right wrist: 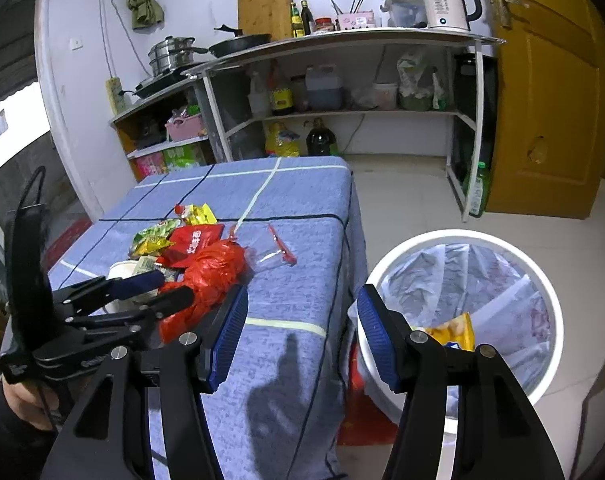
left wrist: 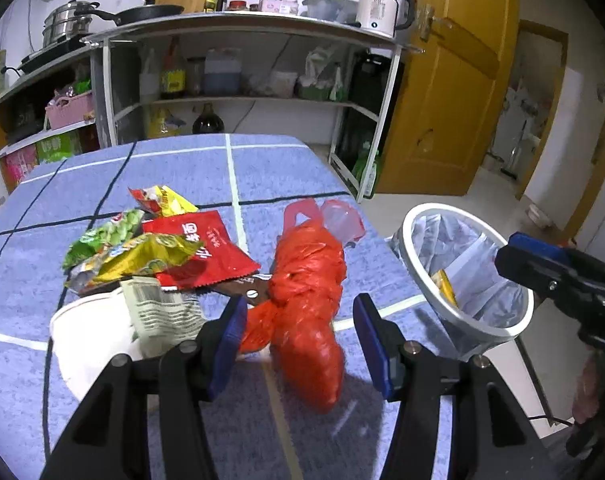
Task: Collect trash
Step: 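Grasp the red plastic bag with the left tool while the right tool grasps the clear cup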
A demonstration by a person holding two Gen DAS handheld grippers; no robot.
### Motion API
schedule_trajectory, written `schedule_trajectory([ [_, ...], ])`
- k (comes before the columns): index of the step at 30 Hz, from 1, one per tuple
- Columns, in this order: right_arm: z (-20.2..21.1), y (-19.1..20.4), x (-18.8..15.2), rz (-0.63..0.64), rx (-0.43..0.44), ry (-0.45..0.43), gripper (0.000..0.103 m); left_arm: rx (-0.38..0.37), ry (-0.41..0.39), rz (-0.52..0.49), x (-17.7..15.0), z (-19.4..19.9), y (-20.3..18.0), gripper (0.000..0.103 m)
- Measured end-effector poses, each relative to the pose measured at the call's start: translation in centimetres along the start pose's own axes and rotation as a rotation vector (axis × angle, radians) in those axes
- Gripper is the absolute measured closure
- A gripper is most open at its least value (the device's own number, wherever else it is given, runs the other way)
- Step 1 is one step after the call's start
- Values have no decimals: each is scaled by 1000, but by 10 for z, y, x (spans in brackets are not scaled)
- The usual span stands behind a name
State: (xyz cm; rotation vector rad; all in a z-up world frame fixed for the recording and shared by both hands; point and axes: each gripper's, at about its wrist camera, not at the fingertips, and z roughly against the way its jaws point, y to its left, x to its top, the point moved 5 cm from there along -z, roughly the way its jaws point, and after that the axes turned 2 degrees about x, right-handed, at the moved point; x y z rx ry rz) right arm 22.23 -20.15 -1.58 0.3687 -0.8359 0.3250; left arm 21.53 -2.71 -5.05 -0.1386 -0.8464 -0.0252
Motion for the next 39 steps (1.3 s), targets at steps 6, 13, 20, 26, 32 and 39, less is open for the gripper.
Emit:
schedule_trajectory([
  [6,-13,-1,2,-11,-1,28,45,12,81,-21,-4,-20,-5,51],
  [13,-25,4,10,2,8,40,45,-38,75,13,-8,-11,2,66],
  [20,-53,20,22,107,18,70,45,-85,-16,80,4,35,23,66],
  [26,-93,34,24,235,7,119,45,-88,-87,133,14,67,53,66],
  [32,-126,34,29,311,-27,155,45,-89,-88,147,12,69,66,66],
  [39,-146,36,29,331,-16,201,45,-87,-58,157,4,64,78,66],
])
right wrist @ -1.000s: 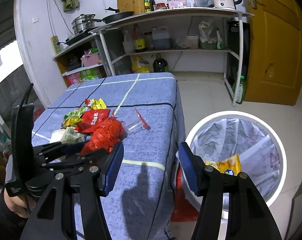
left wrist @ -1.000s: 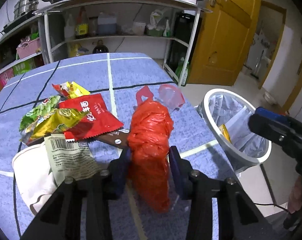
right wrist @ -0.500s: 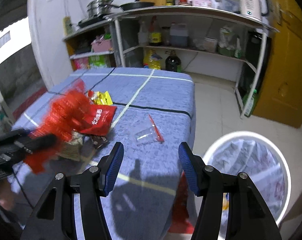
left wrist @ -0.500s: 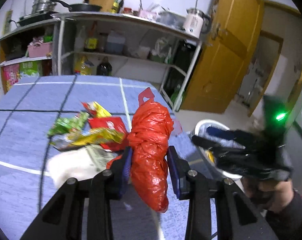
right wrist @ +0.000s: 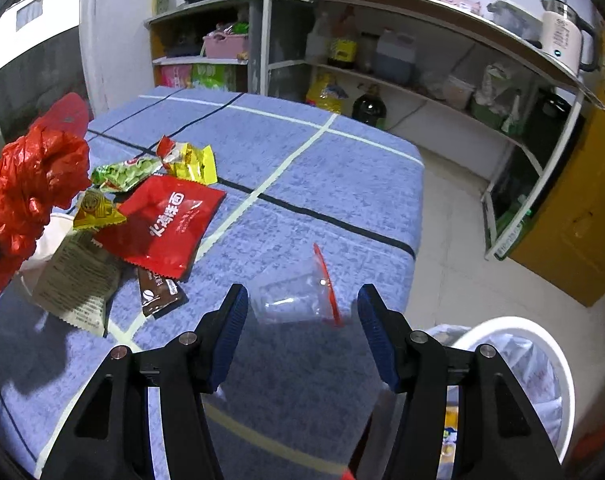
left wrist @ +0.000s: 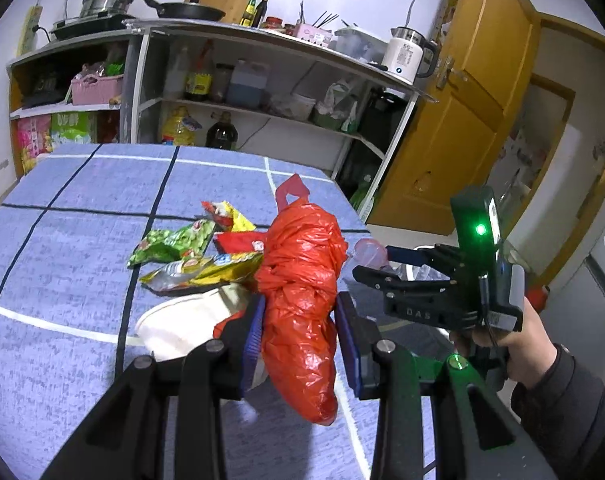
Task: Collect trash
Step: 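Grasp the red plastic bag with the left tool while the right tool grasps the clear cup, then carry the red bag and clear cup over the bin and release both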
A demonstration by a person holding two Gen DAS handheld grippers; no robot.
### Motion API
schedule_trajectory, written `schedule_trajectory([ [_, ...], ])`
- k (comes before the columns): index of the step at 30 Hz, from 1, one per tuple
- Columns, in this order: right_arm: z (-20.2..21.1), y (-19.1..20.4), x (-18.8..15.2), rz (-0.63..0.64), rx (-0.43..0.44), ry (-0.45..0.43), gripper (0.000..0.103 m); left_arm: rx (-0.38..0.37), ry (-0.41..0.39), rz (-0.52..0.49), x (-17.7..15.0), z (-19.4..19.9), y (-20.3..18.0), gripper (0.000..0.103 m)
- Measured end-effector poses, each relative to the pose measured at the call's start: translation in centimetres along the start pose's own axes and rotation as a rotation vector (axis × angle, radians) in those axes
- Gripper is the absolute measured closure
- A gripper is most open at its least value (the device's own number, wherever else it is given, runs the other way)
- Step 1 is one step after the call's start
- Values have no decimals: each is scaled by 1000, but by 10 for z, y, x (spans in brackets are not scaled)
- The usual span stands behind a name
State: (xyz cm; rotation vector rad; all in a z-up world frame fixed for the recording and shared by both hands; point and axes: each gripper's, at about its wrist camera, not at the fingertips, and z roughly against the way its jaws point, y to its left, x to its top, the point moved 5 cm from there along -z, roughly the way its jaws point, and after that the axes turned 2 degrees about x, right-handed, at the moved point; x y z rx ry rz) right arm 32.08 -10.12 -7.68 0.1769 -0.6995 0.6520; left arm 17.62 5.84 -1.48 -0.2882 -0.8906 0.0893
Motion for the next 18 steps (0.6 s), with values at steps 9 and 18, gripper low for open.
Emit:
schedule_trajectory([
  [9,-6,-6,2,-74,-26,34,58,4,6,11,-4,0,5,66],
  [18,35,-12,-3,-138,-11,-51,58,-1,15,6,-3,-6,-5,66],
])
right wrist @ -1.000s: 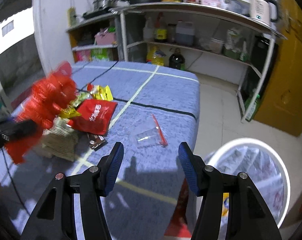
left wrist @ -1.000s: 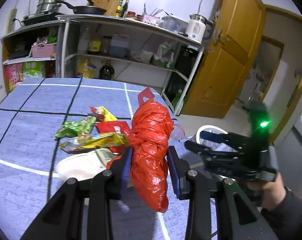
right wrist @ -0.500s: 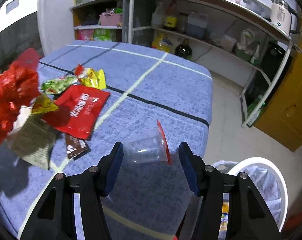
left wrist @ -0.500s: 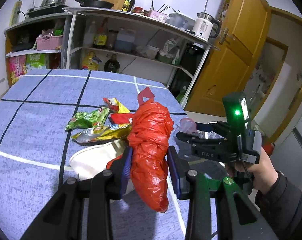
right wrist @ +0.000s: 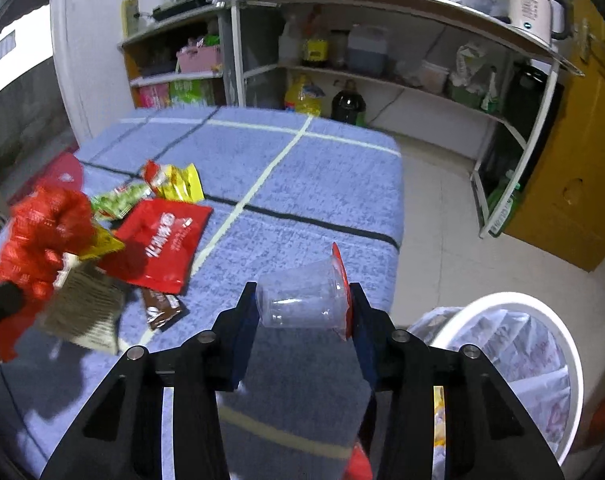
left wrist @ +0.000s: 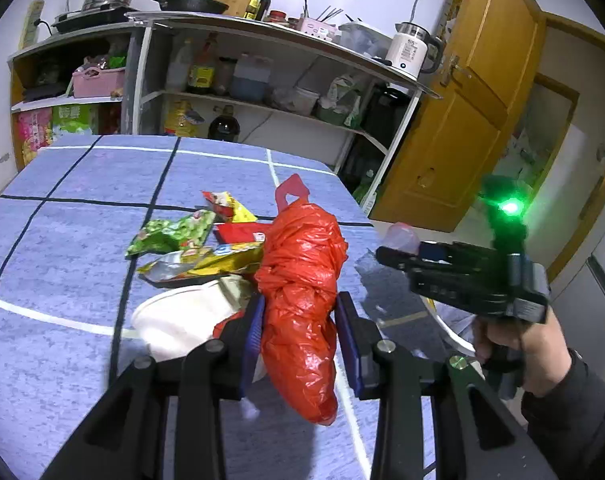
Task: Collect trash
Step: 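Carry the red bag and clear cup over the bin and release both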
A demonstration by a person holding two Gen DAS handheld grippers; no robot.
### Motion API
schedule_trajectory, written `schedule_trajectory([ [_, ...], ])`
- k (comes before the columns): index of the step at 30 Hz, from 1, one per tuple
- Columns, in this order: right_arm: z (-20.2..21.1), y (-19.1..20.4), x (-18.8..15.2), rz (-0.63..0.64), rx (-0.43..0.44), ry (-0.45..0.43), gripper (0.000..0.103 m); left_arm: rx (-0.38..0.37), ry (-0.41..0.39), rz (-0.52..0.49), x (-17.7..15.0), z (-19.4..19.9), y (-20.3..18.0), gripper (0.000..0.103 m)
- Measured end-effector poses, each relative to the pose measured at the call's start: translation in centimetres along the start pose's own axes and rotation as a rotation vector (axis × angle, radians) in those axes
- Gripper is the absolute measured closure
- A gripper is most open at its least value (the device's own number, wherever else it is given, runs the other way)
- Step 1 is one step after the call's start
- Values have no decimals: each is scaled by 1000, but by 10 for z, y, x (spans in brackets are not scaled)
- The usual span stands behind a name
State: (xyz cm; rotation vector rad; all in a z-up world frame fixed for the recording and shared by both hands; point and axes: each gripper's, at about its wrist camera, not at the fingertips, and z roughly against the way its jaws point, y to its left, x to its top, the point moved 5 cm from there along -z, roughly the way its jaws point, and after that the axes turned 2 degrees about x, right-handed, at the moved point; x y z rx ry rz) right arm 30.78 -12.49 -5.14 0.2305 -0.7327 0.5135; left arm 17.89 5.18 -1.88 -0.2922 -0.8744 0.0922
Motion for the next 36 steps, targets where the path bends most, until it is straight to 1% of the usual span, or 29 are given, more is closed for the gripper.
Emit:
schedule_trajectory([
  [3,20,-10,-9,-31,2,-20,58,-14,4,-16,1,-5,-12,66],
  [7,41,-33,-27,-66,-27,-23,58,-46,23,-48,1,-17,-40,66],
  [16,78,-104,-76,-199,-117,-15,58,-134,84,-144,-2,-51,-115,66],
  [21,87,-138,-97,-258,-155,-4,58,-172,114,-214,-6,-70,-162,66],
  [27,90,-167,-115,-303,-176,15,58,-211,146,-251,-9,-99,-205,65],
  [30,89,-176,-120,-318,-171,16,58,-221,170,-261,-11,-117,-219,65],
  [36,82,-187,-125,-321,-186,38,58,-202,219,-272,-10,-151,-232,65],
])
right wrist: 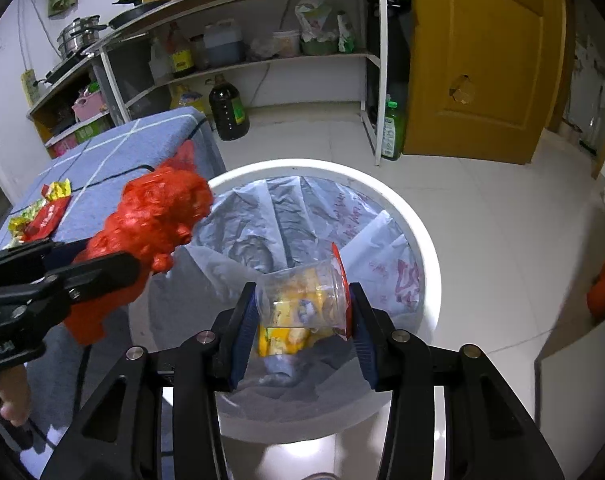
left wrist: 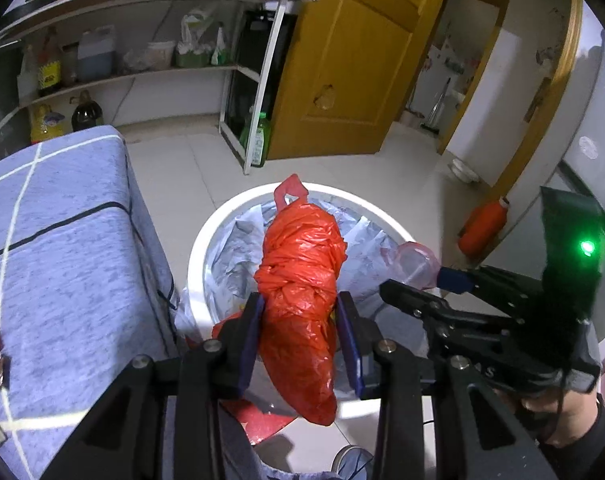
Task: Collect trash
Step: 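Carry the red bag and clear cup over the bin and release both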
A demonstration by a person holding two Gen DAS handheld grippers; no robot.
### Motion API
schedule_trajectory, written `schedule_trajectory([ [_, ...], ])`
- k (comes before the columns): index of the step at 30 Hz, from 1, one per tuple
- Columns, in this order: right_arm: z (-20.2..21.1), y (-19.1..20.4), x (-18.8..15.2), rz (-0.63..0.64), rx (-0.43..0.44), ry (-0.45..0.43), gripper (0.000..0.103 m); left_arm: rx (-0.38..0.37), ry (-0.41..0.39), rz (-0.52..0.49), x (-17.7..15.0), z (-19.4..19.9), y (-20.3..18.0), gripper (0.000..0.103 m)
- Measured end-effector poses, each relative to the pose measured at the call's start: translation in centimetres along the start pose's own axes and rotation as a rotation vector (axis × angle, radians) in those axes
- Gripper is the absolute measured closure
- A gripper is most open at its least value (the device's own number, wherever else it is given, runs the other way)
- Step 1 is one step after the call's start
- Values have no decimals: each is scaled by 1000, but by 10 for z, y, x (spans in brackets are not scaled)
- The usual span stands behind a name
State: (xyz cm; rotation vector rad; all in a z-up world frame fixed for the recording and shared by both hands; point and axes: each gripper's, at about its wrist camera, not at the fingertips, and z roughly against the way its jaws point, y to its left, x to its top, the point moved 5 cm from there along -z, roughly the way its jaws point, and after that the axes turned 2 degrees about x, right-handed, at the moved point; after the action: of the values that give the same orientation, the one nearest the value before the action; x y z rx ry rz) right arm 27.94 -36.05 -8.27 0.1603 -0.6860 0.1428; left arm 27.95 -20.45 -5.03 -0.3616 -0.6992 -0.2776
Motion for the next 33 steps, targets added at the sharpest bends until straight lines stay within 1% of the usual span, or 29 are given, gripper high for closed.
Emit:
schedule_trajectory([
  [3,-3,-5,-1,-6,-7,7,58,-2,22,0,2,-12,0,64],
  [4,-4,-7,-1,-10,-10,8,58,-4,27,3,2,-14,0,62],
  [5,-4,-8,-2,-14,-11,8,57,-6,29,7,2,-16,0,58],
  [7,-2,-8,-2,-15,-13,0,53,-13,29,18,2,-18,1,52],
  [8,-1,-9,-2,-15,-16,-7,48,-19,28,22,2,-17,1,49],
  [9,-1,-9,-1,-16,-16,-9,47,-20,28,24,1,-16,1,49],
  [16,8,-7,1,-20,-9,-27,47,-25,5,36,2,-4,4,48],
  [20,23,-1,3,-14,-4,-61,46,-34,-25,42,1,14,3,48],
  [25,45,15,4,-3,14,-110,46,-23,-67,34,-8,41,6,48],
  [33,76,61,9,56,68,-196,47,32,-149,55,-24,91,27,48],
])
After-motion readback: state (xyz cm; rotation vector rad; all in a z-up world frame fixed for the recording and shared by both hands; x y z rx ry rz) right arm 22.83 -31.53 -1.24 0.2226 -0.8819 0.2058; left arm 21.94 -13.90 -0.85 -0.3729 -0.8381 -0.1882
